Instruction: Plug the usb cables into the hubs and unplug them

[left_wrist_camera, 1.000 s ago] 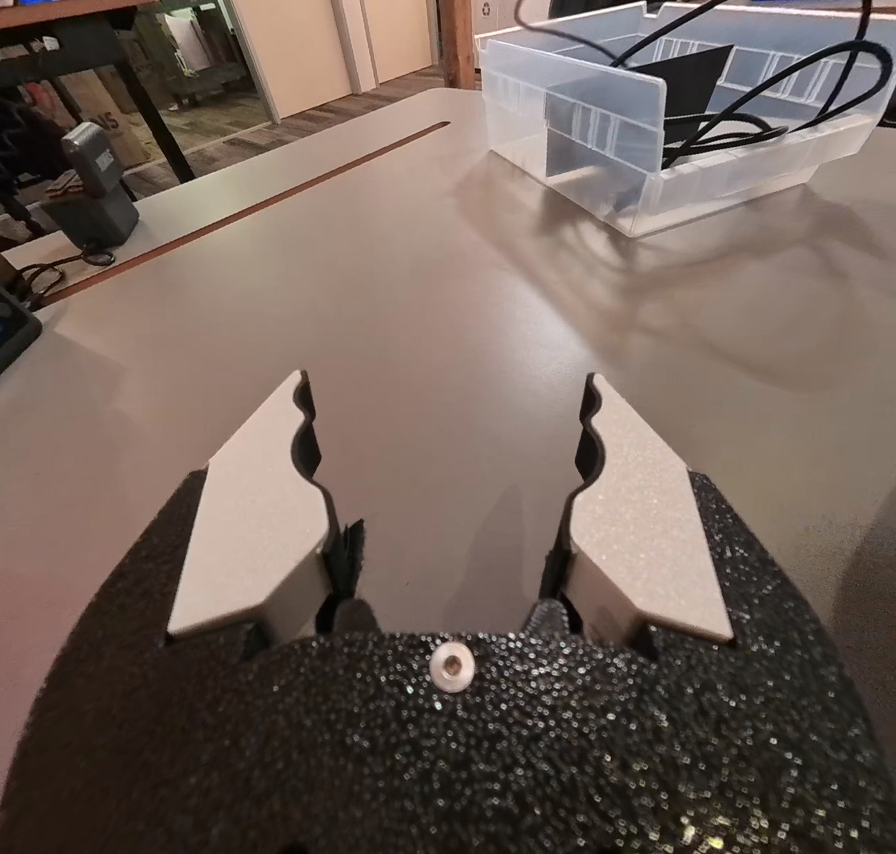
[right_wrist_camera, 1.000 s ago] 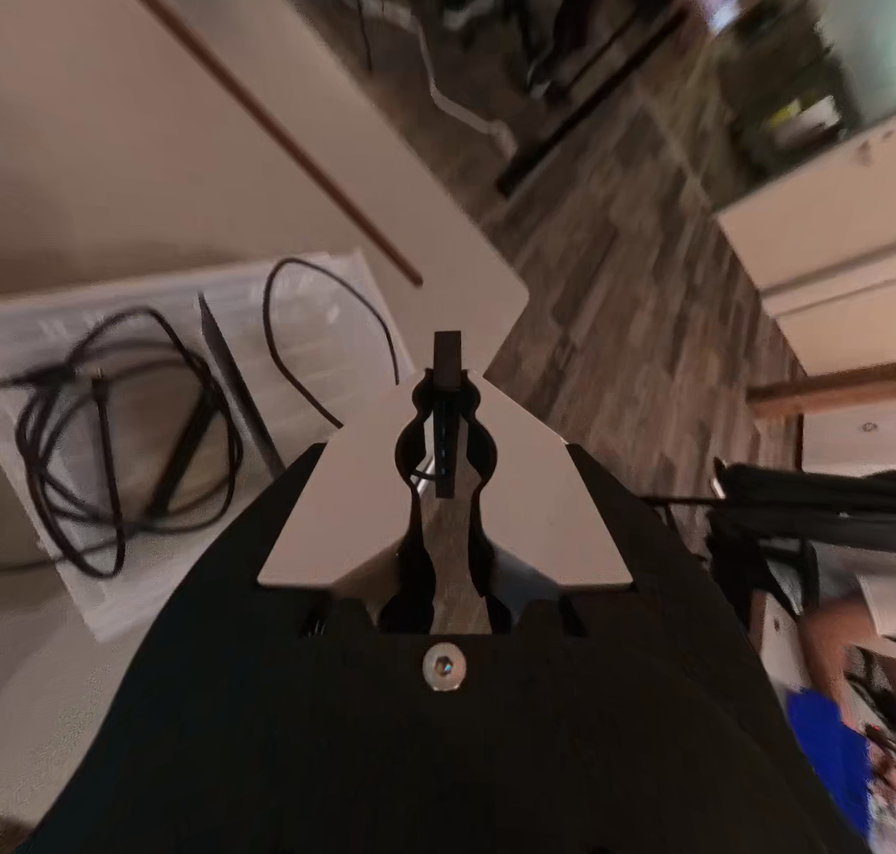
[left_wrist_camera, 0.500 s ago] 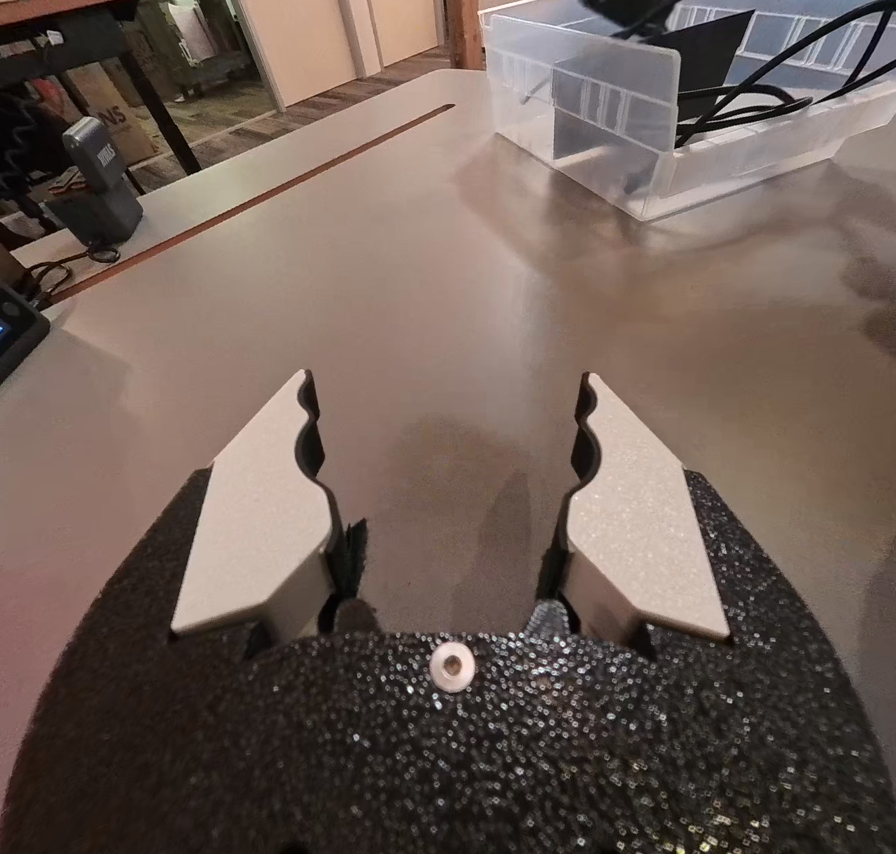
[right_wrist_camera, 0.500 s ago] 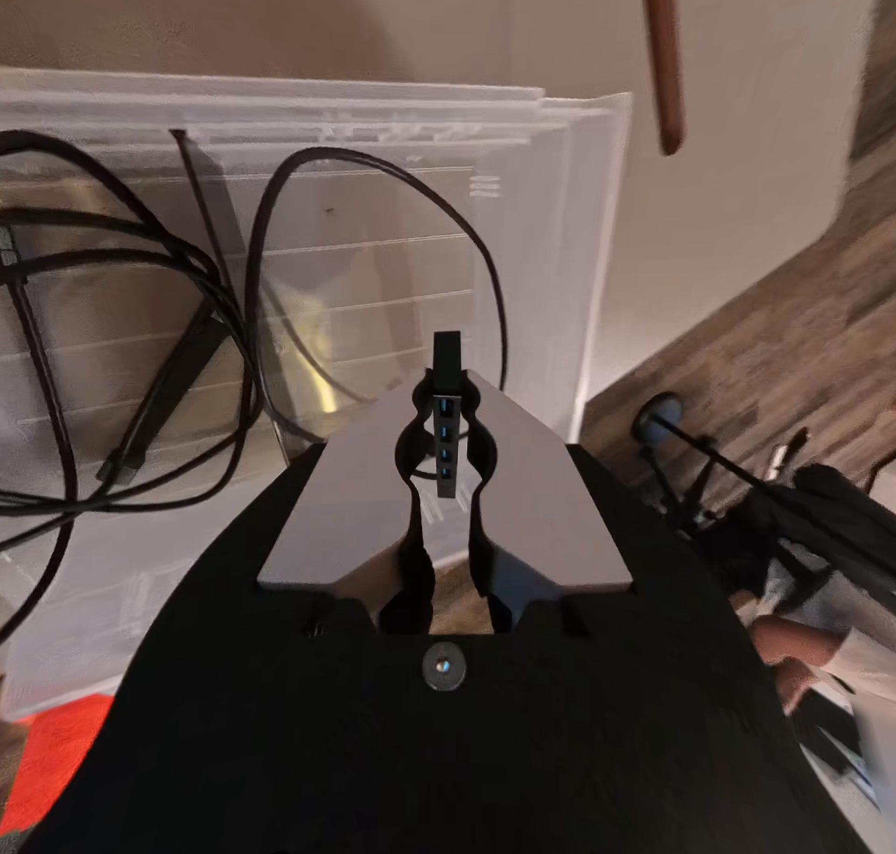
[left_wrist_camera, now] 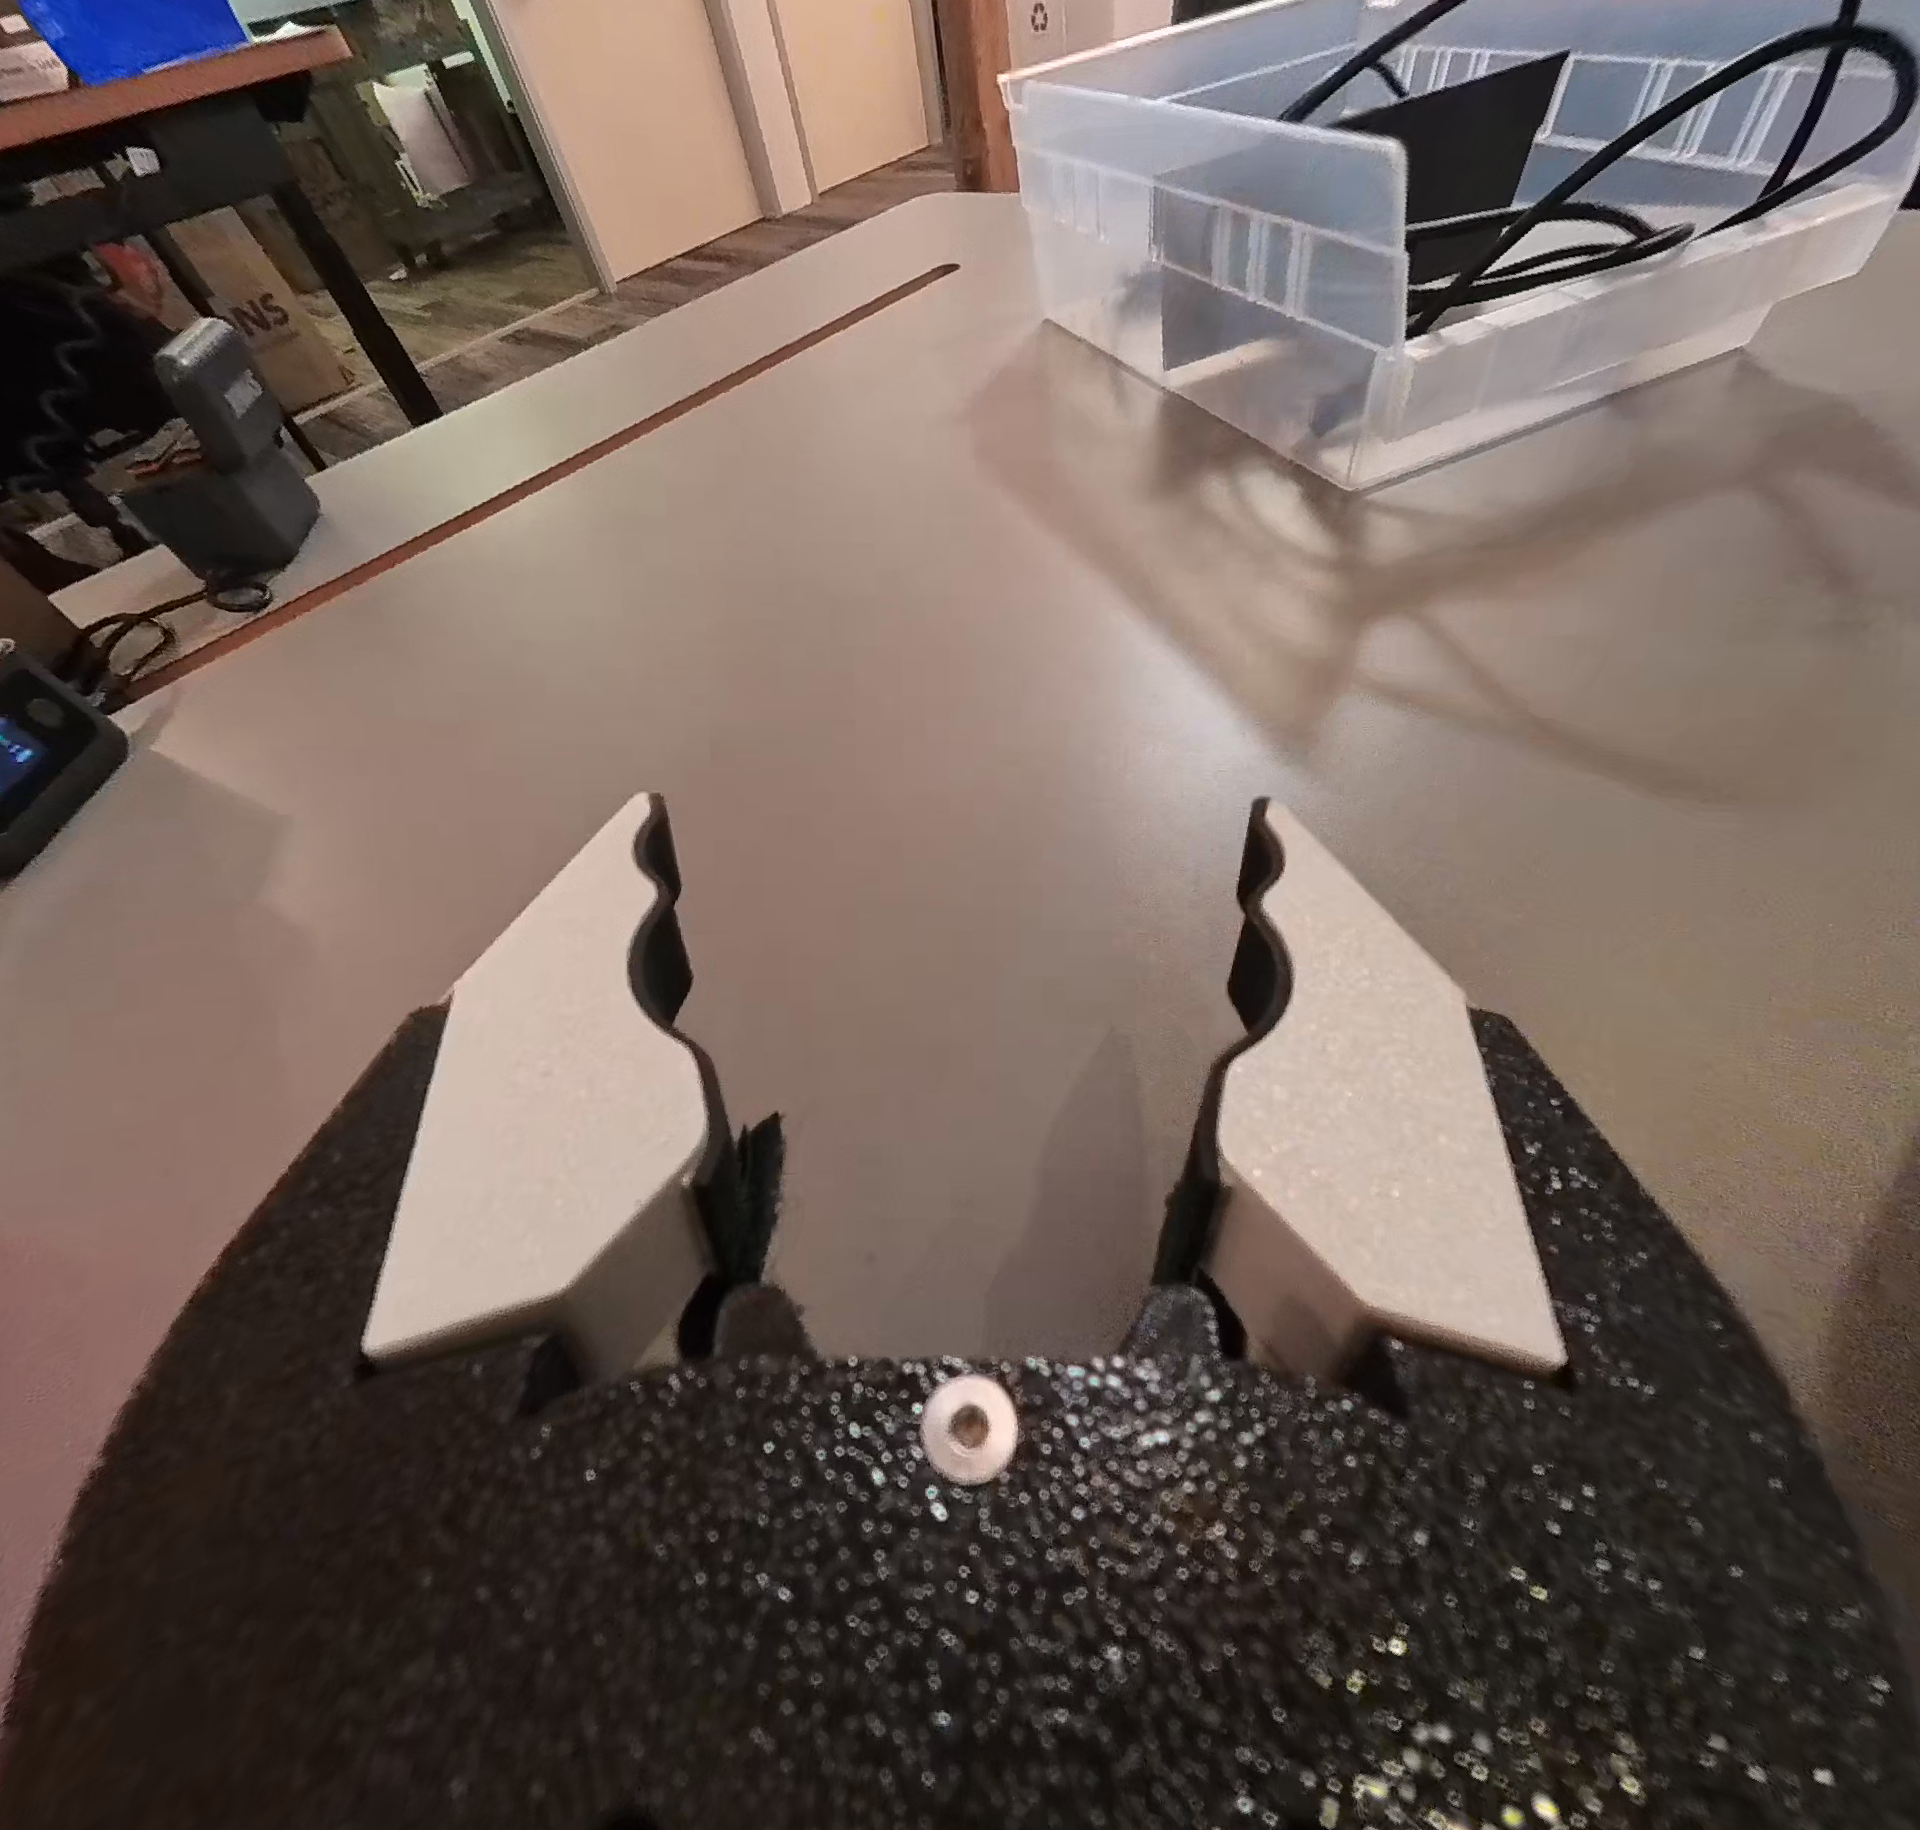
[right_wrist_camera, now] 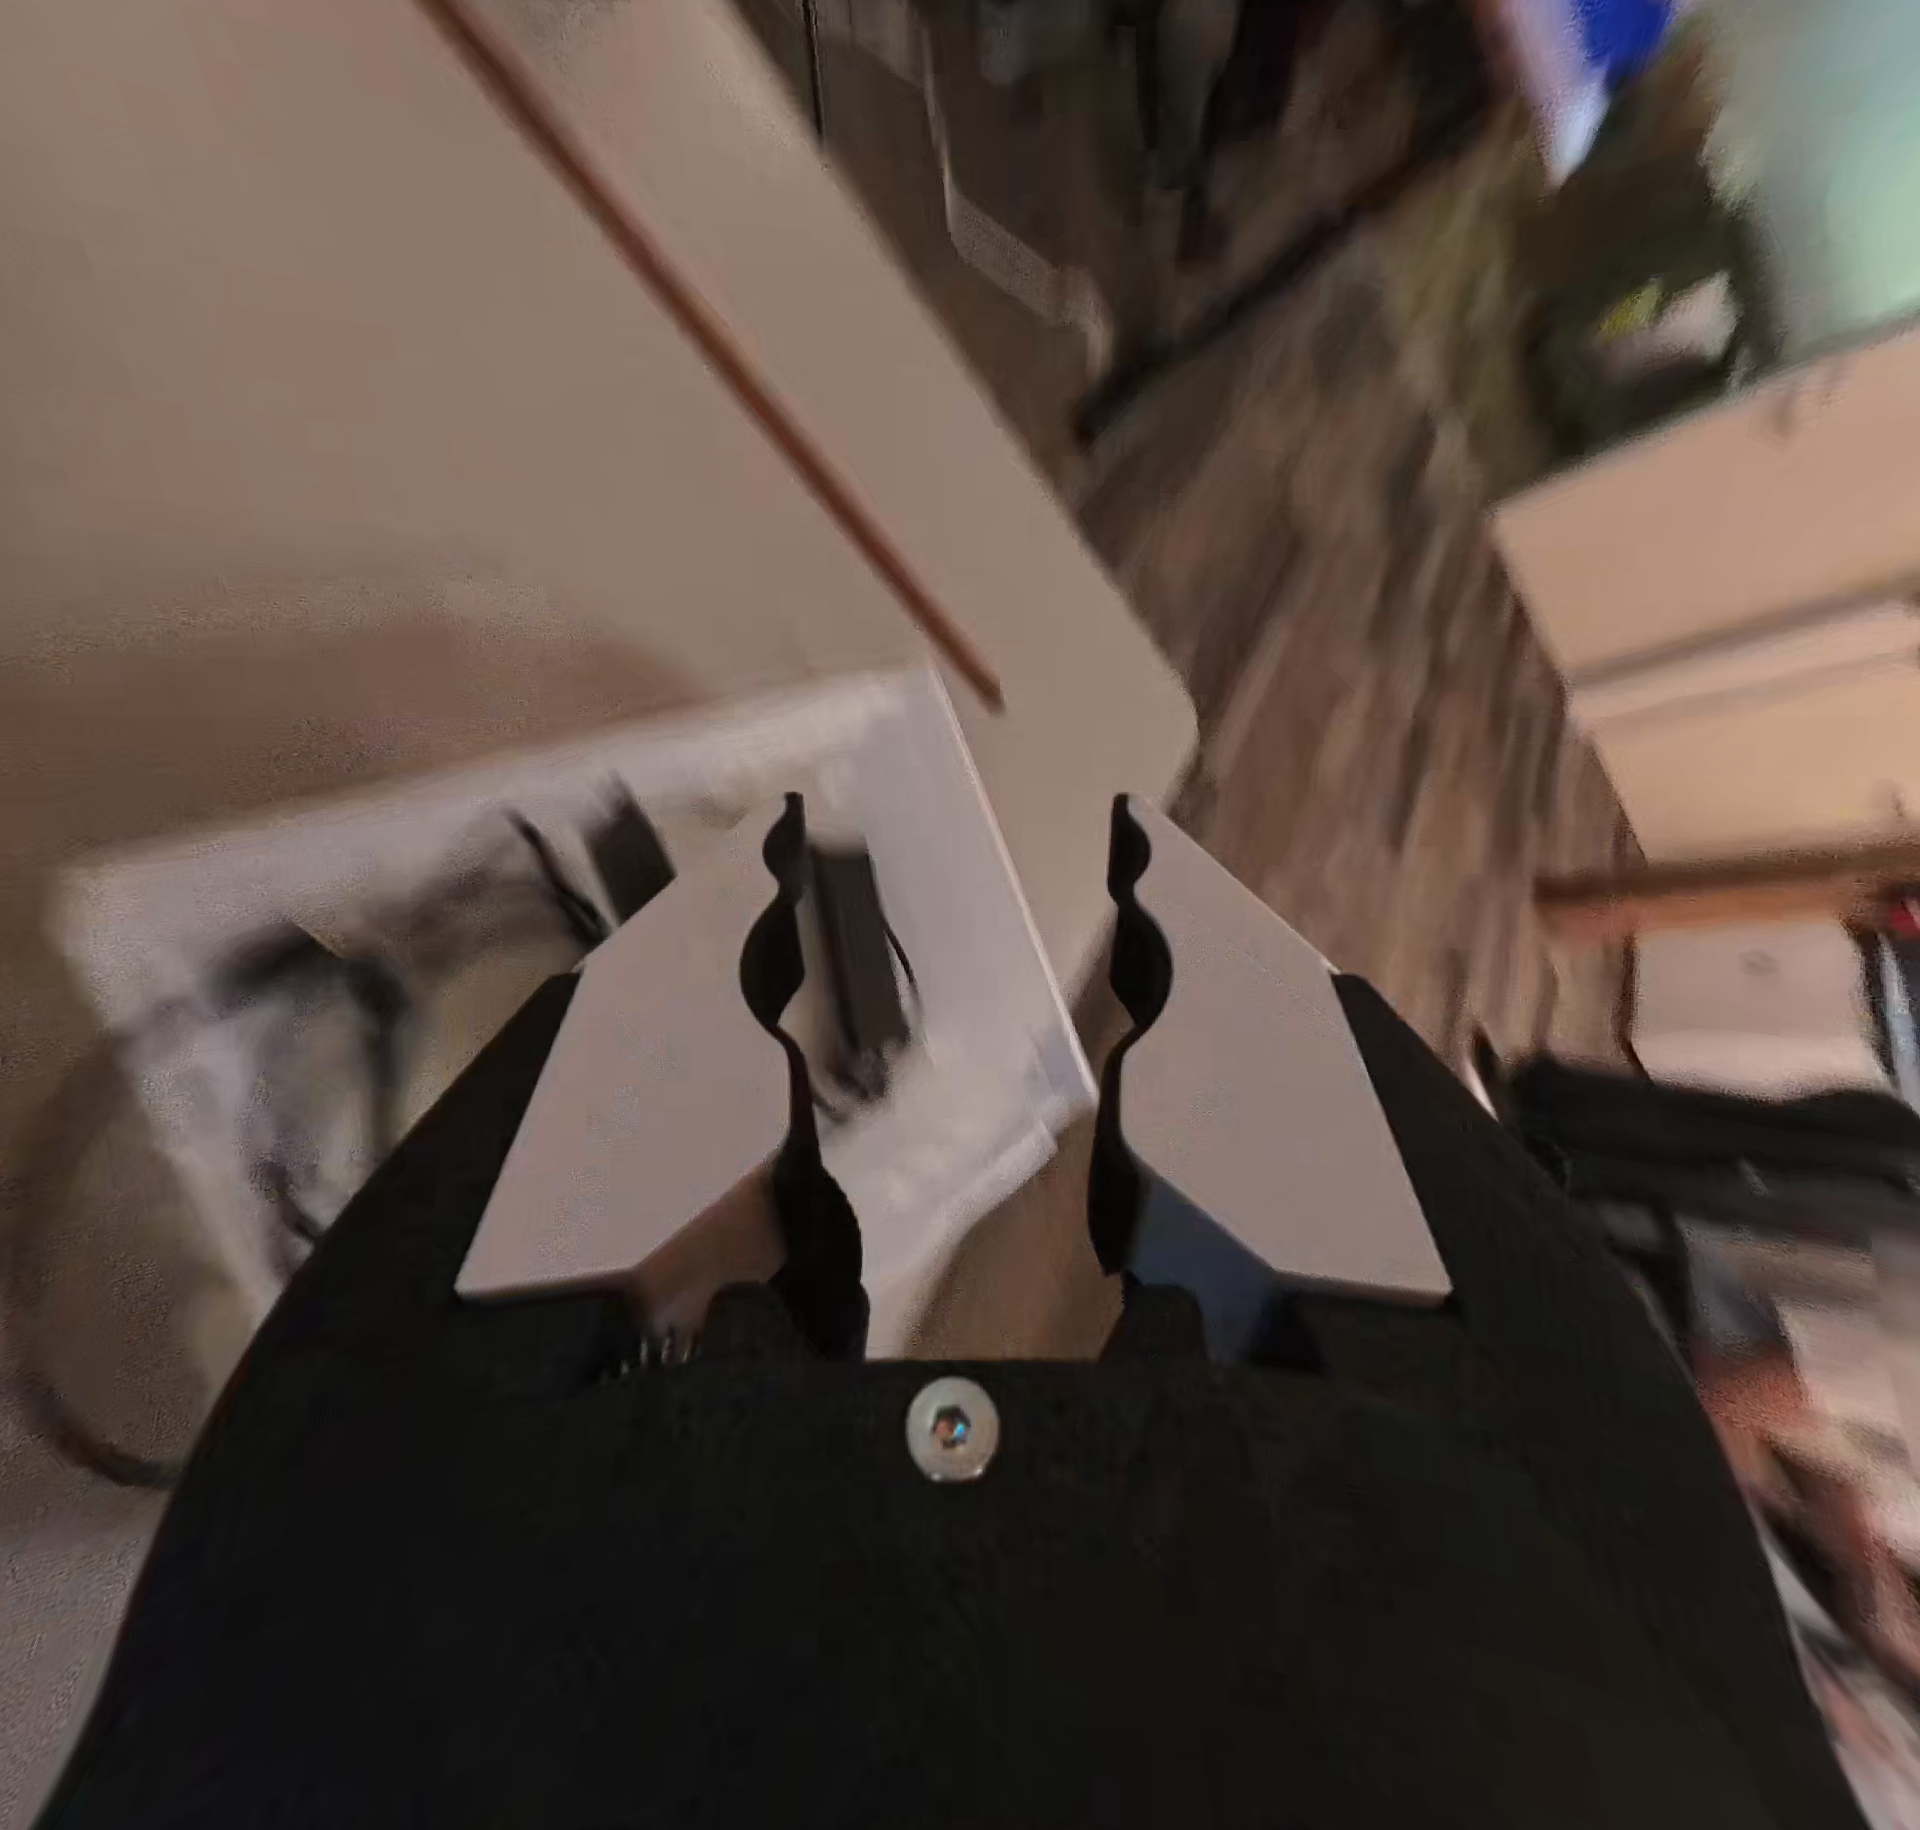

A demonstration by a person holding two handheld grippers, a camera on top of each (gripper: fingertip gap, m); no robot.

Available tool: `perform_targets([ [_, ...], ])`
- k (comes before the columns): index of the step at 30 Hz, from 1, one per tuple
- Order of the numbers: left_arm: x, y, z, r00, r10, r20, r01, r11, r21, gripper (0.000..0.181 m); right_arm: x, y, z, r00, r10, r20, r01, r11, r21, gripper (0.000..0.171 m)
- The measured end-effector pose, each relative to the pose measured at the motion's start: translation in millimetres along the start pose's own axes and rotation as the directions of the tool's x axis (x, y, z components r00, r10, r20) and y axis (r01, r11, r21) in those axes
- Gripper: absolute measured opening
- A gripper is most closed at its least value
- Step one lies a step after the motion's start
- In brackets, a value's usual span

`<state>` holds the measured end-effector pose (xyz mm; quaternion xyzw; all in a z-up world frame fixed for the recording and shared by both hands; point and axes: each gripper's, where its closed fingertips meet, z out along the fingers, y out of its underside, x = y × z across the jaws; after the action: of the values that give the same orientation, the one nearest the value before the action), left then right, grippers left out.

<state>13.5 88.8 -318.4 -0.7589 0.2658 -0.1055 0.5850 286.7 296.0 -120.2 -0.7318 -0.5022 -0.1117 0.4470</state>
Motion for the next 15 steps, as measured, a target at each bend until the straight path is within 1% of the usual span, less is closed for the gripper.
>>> perform_targets([
  [1,2,-2,-2,1.0,-0.013,-0.015,0.013,1.0,0.006,0.106,-19,-29,-22,0.999,0.039,0.019,-0.042,0.986,0.162,0.057],
  [2,7,-6,-5,0.999,-0.028,-0.04,0.028,0.999,0.018,0.106,-44,-58,-45,0.995,0.069,0.071,-0.089,0.941,0.325,0.057],
  [3,11,-12,-9,0.997,-0.039,-0.06,0.041,0.998,0.039,0.105,-73,-84,-66,0.987,0.073,0.143,-0.132,0.874,0.467,0.057],
  [4,15,-19,-15,0.996,-0.047,-0.081,0.052,0.997,0.058,0.102,-104,-104,-83,0.976,0.04,0.213,-0.158,0.804,0.573,0.057],
  [5,18,-27,-23,0.993,-0.05,-0.103,0.058,0.996,0.074,0.101,-133,-117,-92,0.967,-0.005,0.254,-0.163,0.754,0.636,0.057],
  [6,19,-37,-32,0.992,-0.05,-0.115,0.059,0.995,0.081,0.1,-156,-125,-93,0.964,-0.035,0.262,-0.155,0.728,0.668,0.057],
  [7,11,-43,-43,0.996,-0.05,-0.074,0.055,0.996,0.065,0.087,-177,-130,-88,0.963,-0.057,0.264,-0.147,0.71,0.689,0.057],
  [8,-5,-51,-56,0.999,-0.044,0.015,0.044,0.998,0.045,0.063,-199,-134,-82,0.953,-0.08,0.291,-0.159,0.686,0.71,0.057],
  [9,-23,-62,-74,0.993,-0.032,0.111,0.026,0.998,0.051,0.049,-221,-138,-76,0.938,-0.092,0.334,-0.195,0.658,0.728,0.056],
  [10,-43,-75,-93,0.98,-0.025,0.198,0.011,0.997,0.071,0.043,-238,-141,-66,0.923,-0.077,0.378,-0.248,0.632,0.734,0.055],
  [12,-86,-94,-132,0.939,-0.036,0.343,0.009,0.997,0.079,0.042,-270,-143,-44,0.878,-0.049,0.477,-0.358,0.594,0.72,0.055],
  [14,-139,-99,-161,0.888,-0.062,0.455,0.062,0.998,0.016,0.048,-296,-142,-22,0.853,-0.048,0.519,-0.402,0.575,0.713,0.055],
  [15,-167,-94,-169,0.865,-0.085,0.495,0.118,0.992,-0.036,0.052,-304,-141,-11,0.854,-0.031,0.52,-0.413,0.568,0.712,0.054],
])
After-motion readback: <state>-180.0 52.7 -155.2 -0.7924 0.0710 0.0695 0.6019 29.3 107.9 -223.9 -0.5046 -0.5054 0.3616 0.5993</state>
